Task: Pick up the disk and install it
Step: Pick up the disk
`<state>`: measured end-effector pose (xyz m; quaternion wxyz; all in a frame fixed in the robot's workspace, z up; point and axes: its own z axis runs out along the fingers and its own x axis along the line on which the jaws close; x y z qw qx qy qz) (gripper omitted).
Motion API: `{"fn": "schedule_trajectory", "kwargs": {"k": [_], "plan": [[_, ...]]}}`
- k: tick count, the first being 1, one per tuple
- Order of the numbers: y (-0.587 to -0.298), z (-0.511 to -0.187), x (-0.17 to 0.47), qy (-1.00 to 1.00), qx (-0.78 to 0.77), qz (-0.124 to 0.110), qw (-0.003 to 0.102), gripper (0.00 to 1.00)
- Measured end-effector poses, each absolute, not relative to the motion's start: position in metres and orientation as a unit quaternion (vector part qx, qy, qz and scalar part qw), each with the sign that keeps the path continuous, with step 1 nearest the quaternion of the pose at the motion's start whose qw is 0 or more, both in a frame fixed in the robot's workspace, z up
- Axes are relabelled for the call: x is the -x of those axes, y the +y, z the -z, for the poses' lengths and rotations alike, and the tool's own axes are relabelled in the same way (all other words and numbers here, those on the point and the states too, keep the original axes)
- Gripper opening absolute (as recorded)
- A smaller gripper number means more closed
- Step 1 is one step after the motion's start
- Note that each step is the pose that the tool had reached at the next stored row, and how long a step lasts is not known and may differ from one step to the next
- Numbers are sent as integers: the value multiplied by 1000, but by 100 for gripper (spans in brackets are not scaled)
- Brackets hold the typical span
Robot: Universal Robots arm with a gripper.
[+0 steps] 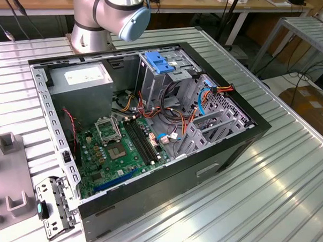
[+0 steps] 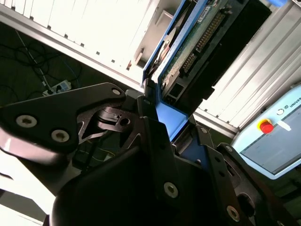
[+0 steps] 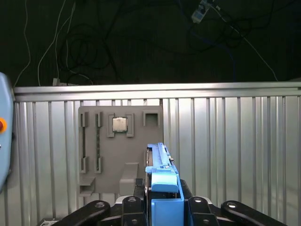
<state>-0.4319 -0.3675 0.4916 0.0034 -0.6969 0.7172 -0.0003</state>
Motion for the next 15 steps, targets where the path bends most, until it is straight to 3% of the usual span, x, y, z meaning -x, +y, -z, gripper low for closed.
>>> {"fn": "schedule_trajectory", "kwargs": {"k": [15], "plan": [[-380, -491, 425, 717, 697, 1, 3, 37]]}}
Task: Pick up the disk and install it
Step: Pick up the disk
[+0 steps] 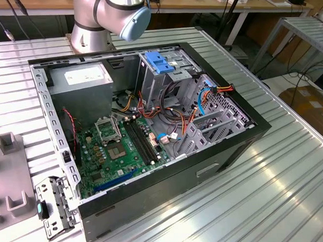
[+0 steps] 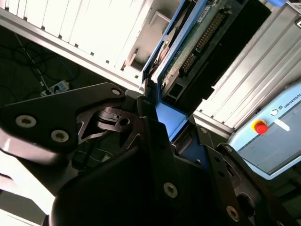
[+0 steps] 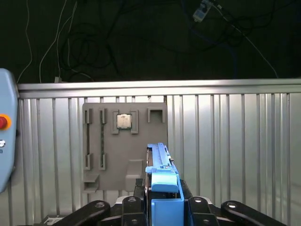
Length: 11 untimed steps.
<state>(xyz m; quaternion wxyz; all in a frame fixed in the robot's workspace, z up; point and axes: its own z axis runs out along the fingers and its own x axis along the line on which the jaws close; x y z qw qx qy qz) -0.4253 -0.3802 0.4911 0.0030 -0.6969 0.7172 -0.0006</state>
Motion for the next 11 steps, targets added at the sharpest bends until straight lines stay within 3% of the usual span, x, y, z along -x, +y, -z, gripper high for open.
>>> {"fn": "schedule_trajectory", "kwargs": {"k": [11], "plan": [[-385, -491, 405, 717, 697, 1, 2, 37]]}}
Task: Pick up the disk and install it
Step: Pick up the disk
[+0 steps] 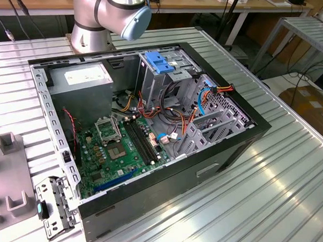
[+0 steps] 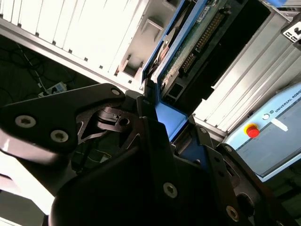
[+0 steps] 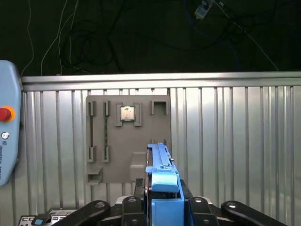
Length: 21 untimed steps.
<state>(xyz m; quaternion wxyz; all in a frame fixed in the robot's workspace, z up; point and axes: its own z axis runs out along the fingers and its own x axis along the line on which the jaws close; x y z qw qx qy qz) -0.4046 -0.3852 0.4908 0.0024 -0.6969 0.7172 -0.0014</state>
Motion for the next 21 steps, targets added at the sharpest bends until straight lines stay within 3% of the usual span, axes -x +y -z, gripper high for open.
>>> {"fn": "schedule_trajectory", "kwargs": {"k": [21], "plan": [[-385, -491, 354, 717, 697, 1, 2, 37]]}}
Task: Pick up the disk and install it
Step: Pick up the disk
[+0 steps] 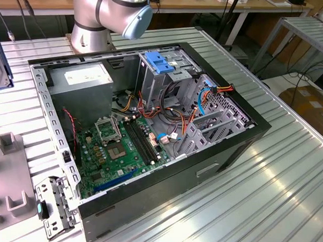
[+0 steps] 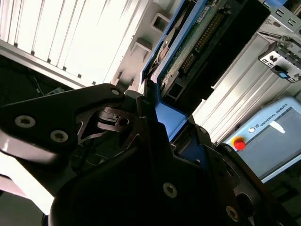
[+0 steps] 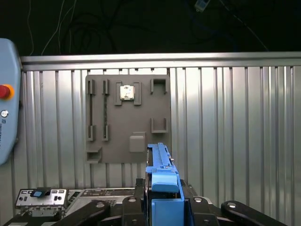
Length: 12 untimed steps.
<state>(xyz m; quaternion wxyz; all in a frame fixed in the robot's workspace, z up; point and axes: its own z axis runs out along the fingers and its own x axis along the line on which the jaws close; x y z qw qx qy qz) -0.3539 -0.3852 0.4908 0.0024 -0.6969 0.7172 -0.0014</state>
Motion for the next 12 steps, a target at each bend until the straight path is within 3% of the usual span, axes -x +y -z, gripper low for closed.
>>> {"fn": "schedule_trajectory", "kwargs": {"k": [12], "plan": [[-385, -491, 318, 717, 697, 1, 2, 37]]}}
